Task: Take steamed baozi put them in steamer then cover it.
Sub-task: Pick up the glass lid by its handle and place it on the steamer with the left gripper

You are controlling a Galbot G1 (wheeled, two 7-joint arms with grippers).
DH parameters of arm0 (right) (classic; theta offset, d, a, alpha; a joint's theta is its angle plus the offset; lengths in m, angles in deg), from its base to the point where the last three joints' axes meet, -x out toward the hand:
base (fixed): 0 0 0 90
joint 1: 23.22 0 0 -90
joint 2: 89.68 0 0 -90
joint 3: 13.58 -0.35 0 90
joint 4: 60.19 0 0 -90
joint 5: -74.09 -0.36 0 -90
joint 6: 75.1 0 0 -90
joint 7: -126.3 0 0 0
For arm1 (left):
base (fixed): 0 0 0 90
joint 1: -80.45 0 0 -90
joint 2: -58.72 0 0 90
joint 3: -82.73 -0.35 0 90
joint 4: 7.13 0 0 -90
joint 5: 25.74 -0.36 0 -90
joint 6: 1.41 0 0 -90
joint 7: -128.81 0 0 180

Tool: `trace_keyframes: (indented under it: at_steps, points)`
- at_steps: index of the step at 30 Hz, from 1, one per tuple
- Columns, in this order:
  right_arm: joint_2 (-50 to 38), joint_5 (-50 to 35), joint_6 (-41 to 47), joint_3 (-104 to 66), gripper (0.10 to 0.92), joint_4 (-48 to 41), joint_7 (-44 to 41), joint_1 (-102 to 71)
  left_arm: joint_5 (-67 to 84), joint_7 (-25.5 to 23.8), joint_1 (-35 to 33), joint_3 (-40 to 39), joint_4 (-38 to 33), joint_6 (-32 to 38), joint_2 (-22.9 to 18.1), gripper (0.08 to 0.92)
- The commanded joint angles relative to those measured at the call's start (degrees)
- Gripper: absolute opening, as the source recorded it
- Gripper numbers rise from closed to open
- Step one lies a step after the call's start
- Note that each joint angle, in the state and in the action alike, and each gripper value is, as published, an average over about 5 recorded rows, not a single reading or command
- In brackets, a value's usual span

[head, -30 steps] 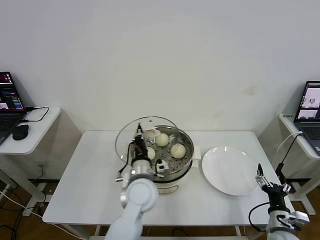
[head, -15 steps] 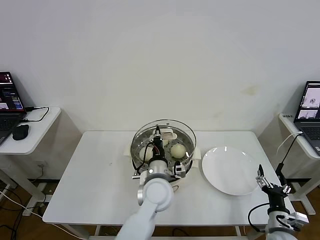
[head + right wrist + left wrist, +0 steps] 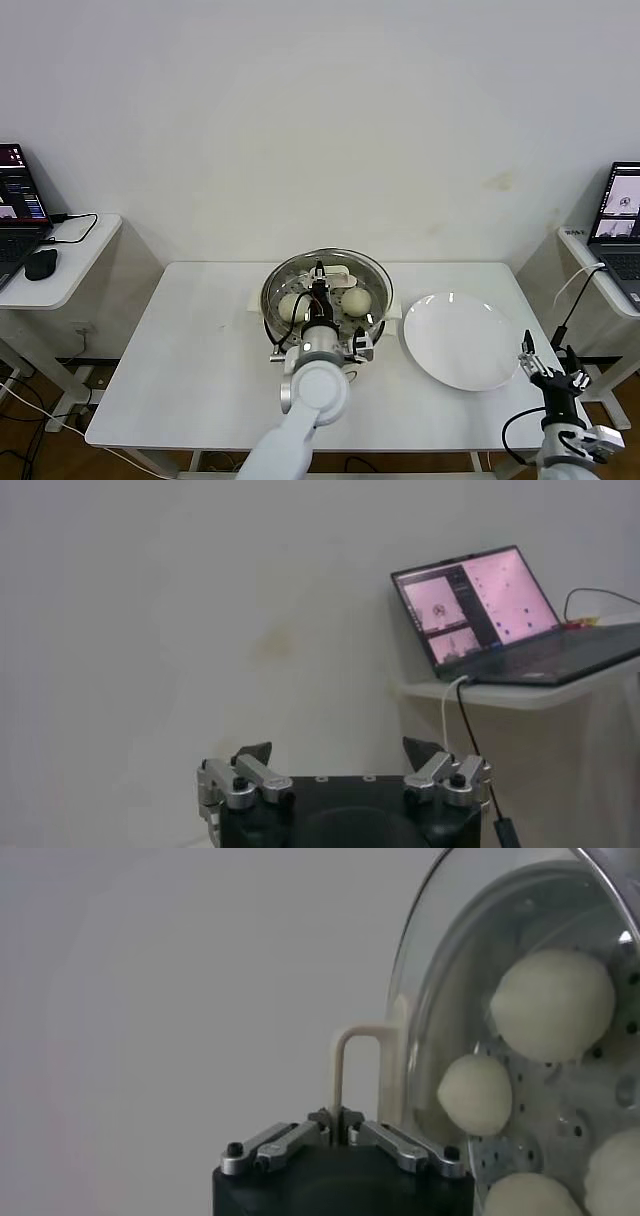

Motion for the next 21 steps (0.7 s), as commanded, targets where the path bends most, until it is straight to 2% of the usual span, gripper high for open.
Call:
trace_keyframes:
  at_steps: [1, 21]
  points:
    - [-0.12, -0.06, -0.08, -0.25, 0.823, -0.20, -0.01, 0.05, -1.02, 0.93, -0.13, 0.39, 0.81, 0.32, -0.19, 0.134]
    - [0.08, -0.05, -0.17, -0.51, 0.823, -0.26, -0.07, -0.06, -1.86, 2.54, -0.26, 1.32, 2.99, 1.54, -0.20, 0.134]
